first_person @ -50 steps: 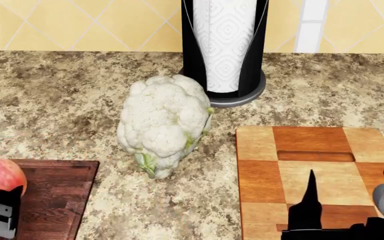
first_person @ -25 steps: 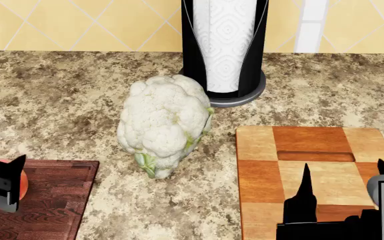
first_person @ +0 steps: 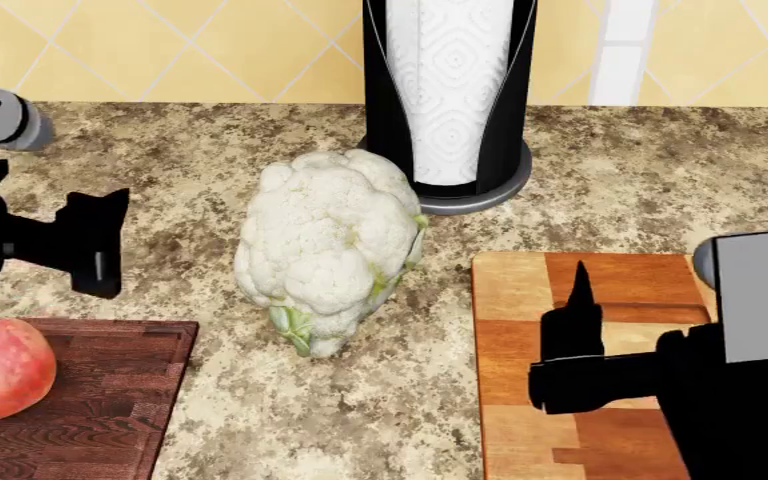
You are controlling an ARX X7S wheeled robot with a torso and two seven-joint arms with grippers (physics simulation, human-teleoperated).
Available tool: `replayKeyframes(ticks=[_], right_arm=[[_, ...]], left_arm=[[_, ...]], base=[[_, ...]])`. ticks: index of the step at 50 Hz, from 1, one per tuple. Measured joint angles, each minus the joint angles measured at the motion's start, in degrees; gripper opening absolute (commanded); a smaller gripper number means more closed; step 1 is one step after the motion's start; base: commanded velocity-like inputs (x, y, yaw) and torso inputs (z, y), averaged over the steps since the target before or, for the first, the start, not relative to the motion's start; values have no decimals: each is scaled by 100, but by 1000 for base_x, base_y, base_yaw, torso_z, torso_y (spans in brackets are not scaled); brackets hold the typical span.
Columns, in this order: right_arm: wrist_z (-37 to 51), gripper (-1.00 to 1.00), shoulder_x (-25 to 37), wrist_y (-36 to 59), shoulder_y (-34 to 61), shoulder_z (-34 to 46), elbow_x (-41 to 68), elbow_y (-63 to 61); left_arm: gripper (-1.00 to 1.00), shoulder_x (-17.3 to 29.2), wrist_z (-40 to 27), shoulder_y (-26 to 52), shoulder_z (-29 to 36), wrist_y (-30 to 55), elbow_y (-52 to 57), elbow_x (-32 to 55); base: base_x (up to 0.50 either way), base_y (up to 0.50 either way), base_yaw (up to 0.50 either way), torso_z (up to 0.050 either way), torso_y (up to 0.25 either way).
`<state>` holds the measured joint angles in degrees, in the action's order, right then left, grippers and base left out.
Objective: Place the cauliflower and the peach on separate cutting boards.
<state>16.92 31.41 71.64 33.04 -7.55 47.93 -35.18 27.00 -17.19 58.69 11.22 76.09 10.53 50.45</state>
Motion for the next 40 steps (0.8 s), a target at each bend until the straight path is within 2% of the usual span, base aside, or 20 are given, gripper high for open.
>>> replayKeyframes(ticks=[19, 31, 40], right_arm=[[-299, 100, -164, -416, 484, 1051, -497, 1088], [-668, 100, -176, -470, 1269, 1864, -883, 2059], [-999, 100, -284, -675, 1837, 2527, -1231, 2809]], left_arm=[[100, -1135, 710, 1128, 1391, -999, -2583, -965], [100, -1784, 1439, 2017, 2278, -2190, -5006, -1841], [100, -2286, 1873, 2682, 2703, -3171, -7005, -2381]], base=[[0, 0, 0, 0, 0], [0, 0, 0, 0, 0], [0, 0, 0, 0, 0]])
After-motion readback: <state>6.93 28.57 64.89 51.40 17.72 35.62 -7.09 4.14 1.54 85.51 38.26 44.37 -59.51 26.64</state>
